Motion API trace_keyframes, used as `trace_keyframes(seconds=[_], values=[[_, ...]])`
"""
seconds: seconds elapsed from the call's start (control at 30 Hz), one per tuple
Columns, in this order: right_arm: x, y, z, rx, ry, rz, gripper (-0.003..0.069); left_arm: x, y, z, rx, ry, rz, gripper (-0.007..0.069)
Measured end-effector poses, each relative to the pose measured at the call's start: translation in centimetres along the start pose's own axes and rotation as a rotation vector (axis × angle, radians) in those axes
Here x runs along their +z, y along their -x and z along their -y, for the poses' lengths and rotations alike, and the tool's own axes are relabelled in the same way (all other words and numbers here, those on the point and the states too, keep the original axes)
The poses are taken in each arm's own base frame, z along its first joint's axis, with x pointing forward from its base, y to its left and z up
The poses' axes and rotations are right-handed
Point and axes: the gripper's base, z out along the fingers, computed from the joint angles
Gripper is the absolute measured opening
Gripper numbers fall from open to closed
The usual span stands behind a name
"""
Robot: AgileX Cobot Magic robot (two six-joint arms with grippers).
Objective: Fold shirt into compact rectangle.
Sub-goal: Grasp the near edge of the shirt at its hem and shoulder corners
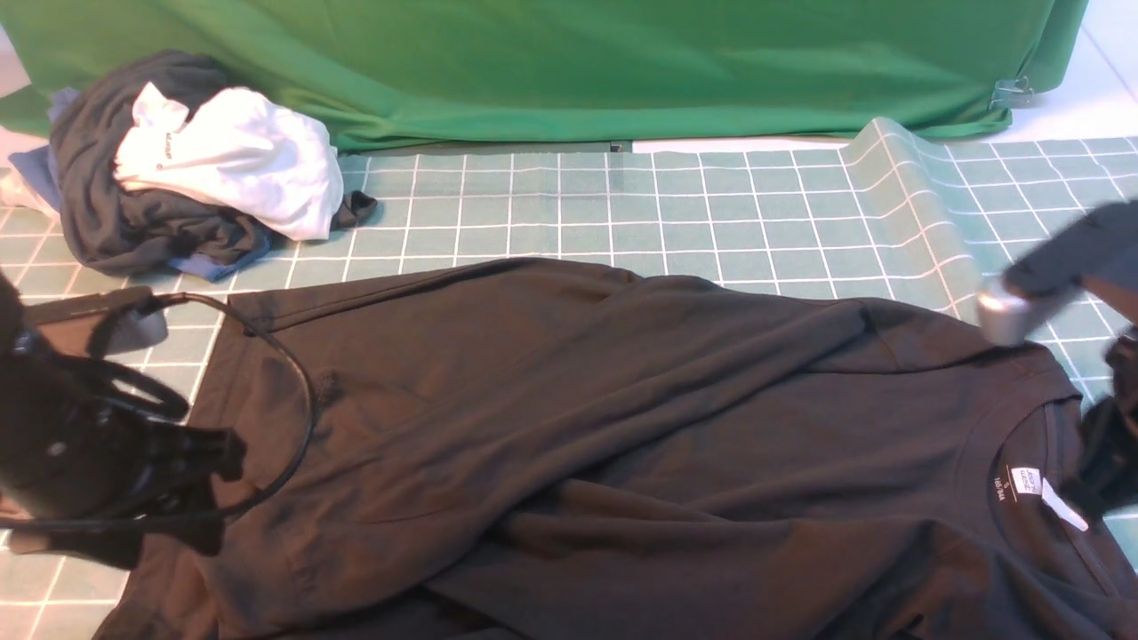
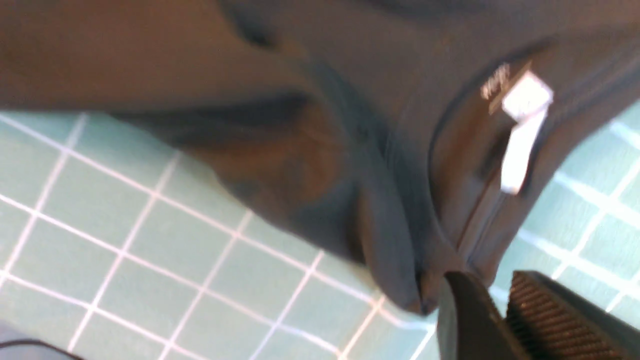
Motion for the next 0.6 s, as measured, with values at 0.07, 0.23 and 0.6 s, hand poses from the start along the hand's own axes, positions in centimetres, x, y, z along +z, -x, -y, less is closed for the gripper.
trace_keyframes(seconds=[0.07, 0.23, 0.6], values=[[1.0, -1.0, -0.1, 0.015, 0.029, -0.04, 0.0137, -0.8, -0.8, 0.0, 0.005, -0.003, 0.025, 0.0307], [4.2, -2.6, -1.0, 0.013, 0.113, -0.096, 0.0274, -2.2, -3.4, 0.3, -0.003, -0.052, 0.096, 0.0111], [9.4, -0.8, -0.4, 0.009, 0.103, -0.073, 0.0449, -2.7, -4.4, 0.4, 0.017, -0.075, 0.187, 0.0002]])
